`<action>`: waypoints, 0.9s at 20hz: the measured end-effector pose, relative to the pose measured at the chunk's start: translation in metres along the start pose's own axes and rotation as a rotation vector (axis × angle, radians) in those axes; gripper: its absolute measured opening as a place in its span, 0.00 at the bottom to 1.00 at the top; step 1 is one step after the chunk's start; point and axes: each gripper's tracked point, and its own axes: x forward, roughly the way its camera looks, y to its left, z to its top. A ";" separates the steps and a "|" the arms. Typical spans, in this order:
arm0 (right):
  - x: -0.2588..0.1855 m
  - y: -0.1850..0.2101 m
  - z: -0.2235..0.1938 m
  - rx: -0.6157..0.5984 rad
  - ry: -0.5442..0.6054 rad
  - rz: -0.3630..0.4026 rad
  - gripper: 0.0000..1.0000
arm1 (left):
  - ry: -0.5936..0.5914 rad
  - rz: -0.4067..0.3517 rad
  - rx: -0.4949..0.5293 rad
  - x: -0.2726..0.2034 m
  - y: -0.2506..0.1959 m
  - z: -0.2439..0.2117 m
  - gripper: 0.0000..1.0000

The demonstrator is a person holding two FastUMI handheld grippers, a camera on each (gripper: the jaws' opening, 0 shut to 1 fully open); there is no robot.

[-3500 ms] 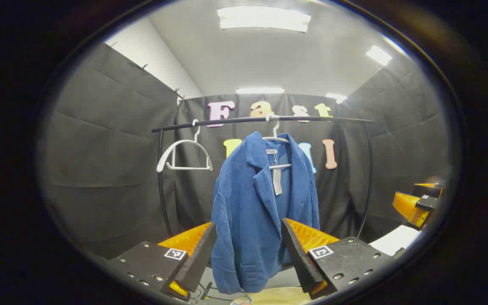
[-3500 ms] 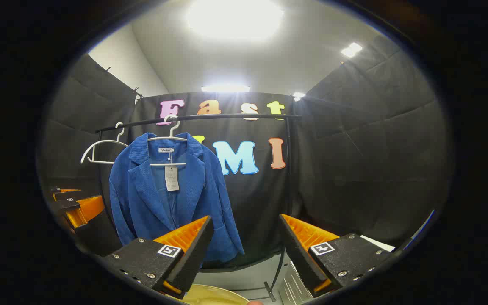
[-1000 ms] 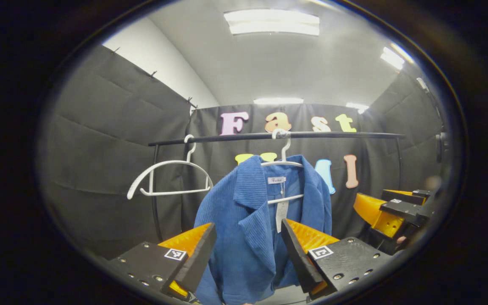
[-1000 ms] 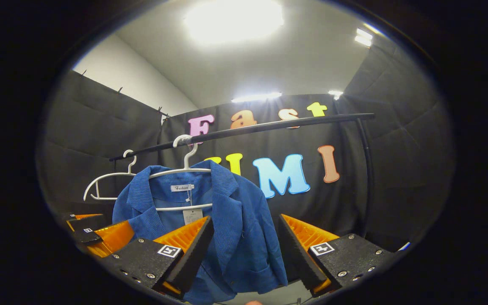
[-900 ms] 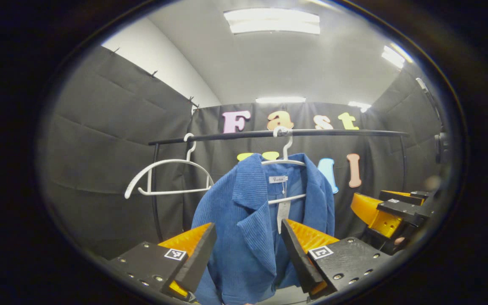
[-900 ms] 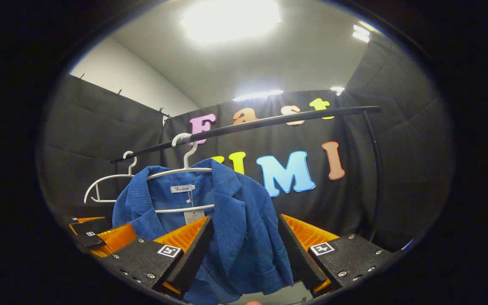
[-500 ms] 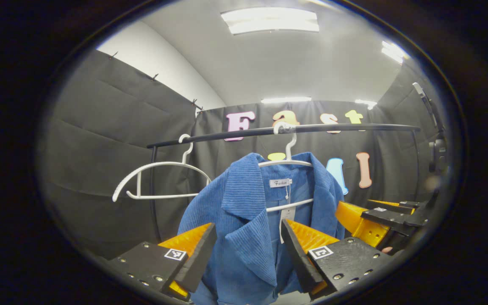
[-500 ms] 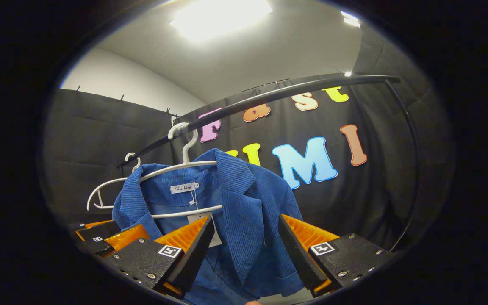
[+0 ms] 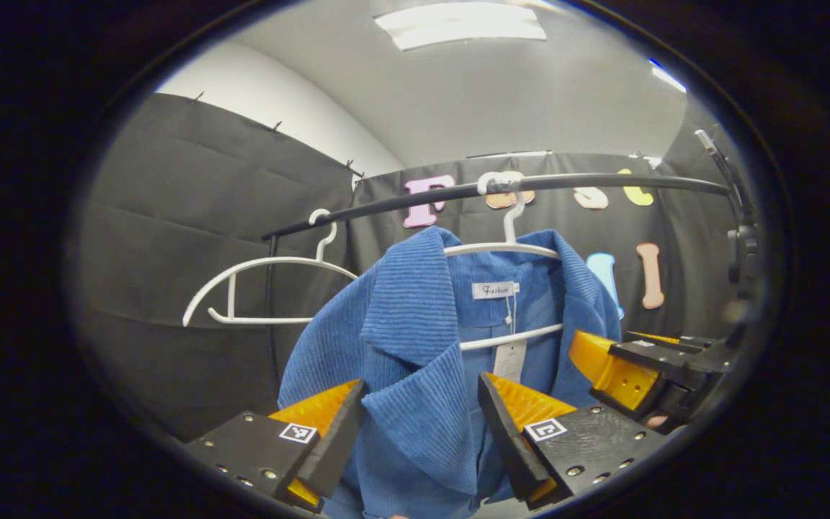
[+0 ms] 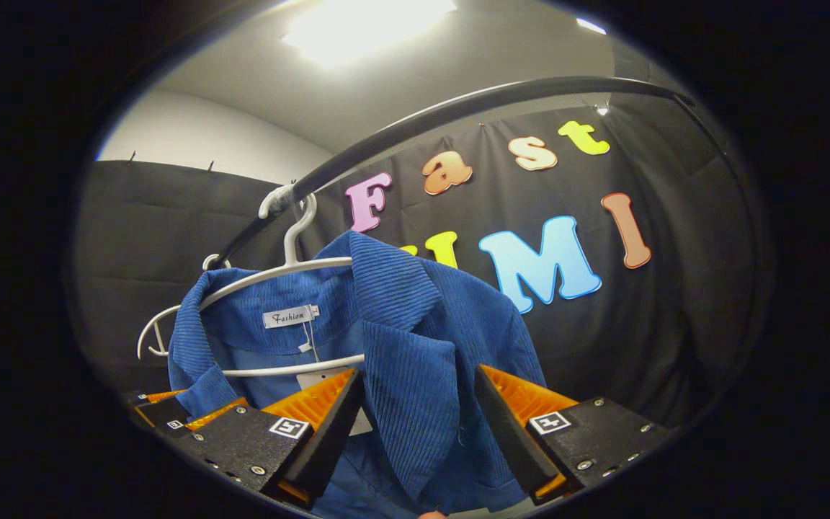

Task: Grasp the clothes on the hanger with both hands and then place them into the laundry hamper below.

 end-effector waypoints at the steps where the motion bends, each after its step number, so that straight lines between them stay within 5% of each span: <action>1: 0.005 0.000 -0.002 -0.003 0.002 0.002 0.95 | 0.007 0.015 0.000 0.002 0.002 -0.003 0.94; 4: 0.014 -0.002 -0.008 0.000 0.009 0.010 0.95 | 0.021 0.045 -0.013 0.011 0.005 -0.011 0.88; 5: 0.017 -0.005 -0.010 -0.002 0.012 0.004 0.95 | 0.022 0.056 -0.012 0.013 0.006 -0.012 0.94; 11: 0.026 -0.009 -0.020 0.044 0.041 0.019 0.94 | 0.017 0.080 -0.010 0.020 0.007 -0.018 0.95; 14: 0.030 0.001 -0.033 0.116 0.082 0.061 0.79 | 0.022 0.087 0.001 0.021 0.011 -0.020 0.95; 15: 0.030 0.003 -0.034 0.143 0.092 0.080 0.72 | 0.021 0.099 0.007 0.022 0.014 -0.019 0.88; 17: 0.030 0.005 -0.034 0.179 0.098 0.104 0.51 | 0.027 0.116 0.012 0.022 0.019 -0.021 0.73; 18: 0.029 0.004 -0.031 0.183 0.090 0.102 0.32 | 0.031 0.116 0.010 0.021 0.020 -0.021 0.66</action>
